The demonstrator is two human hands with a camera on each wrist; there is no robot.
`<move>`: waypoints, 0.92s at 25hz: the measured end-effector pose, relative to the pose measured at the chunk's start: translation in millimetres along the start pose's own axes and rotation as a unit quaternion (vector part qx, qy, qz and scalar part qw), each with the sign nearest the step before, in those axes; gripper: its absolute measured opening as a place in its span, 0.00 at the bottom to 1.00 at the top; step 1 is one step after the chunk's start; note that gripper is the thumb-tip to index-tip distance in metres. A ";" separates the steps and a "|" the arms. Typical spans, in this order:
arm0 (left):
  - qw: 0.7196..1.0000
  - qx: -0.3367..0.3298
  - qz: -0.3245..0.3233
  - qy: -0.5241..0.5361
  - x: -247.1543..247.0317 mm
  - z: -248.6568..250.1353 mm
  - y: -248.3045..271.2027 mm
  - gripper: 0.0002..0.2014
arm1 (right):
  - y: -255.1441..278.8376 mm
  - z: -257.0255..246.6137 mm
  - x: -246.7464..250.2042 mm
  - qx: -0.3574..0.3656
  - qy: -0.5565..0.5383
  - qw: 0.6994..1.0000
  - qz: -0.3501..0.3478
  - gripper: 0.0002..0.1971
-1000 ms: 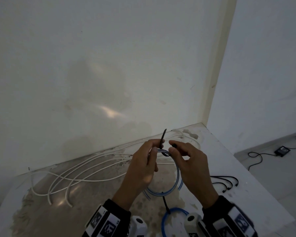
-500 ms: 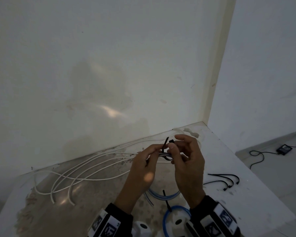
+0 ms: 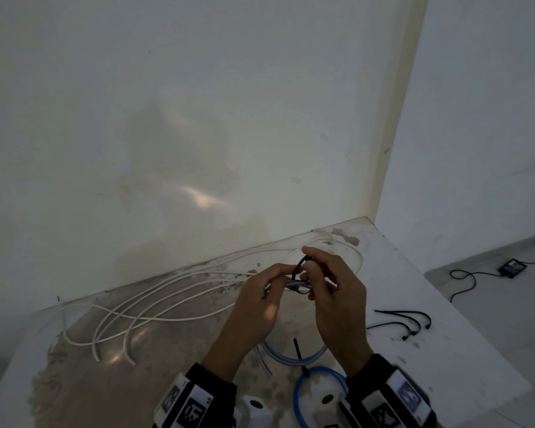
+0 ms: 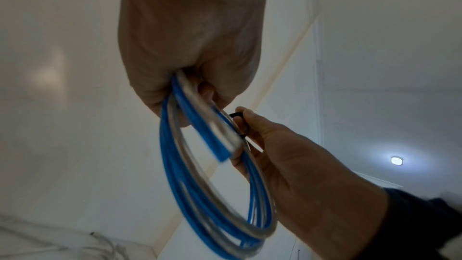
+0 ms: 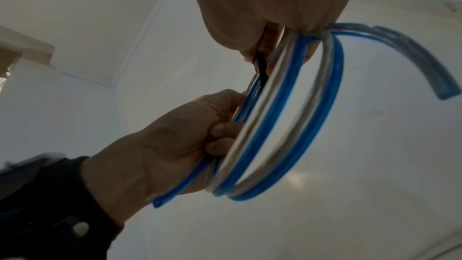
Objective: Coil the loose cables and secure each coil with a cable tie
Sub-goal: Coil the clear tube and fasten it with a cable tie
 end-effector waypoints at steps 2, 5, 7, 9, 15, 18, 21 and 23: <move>1.000 -0.010 0.016 0.006 0.2 -1.4 1.5 0.16 | -1.4 0.3 0.7 -0.002 0.006 1.000 -0.007 0.11; 0.998 -0.026 0.056 0.029 2.3 -5.2 3.4 0.16 | -3.2 -1.5 -2.4 0.004 0.011 1.000 -0.027 0.11; 0.995 -0.028 0.093 0.038 6.6 -6.3 3.7 0.15 | -2.8 -3.4 -5.6 0.007 0.007 0.999 -0.039 0.11; 0.991 -0.014 0.122 0.052 11.5 -11.6 2.2 0.13 | -1.6 -4.8 -8.5 0.010 0.001 0.999 -0.046 0.11; 0.986 0.017 0.150 0.074 21.5 -20.6 -2.0 0.08 | 3.3 -9.4 -15.0 0.016 -0.005 0.998 -0.058 0.09; 0.988 0.031 0.106 0.112 18.5 -16.9 -3.1 0.08 | 0.1 -13.3 -14.7 0.024 -0.013 0.998 -0.060 0.10; 0.982 0.061 0.070 0.162 16.9 -21.0 -4.8 0.08 | 0.1 -8.8 -13.3 -0.007 -0.054 0.998 -0.039 0.10; 0.979 0.078 0.048 0.181 16.7 -24.1 -7.2 0.09 | 0.7 -6.5 -11.6 -0.025 -0.084 0.996 -0.020 0.10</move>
Point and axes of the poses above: each hand's wrist, its own y-axis away from the middle knuckle, its own x-axis out of the back of the hand, z = x × y, the point moved 8 cm from there along -y, towards the middle knuckle, and after that the axes turned 10 degrees about x, right-handed, at the moved point
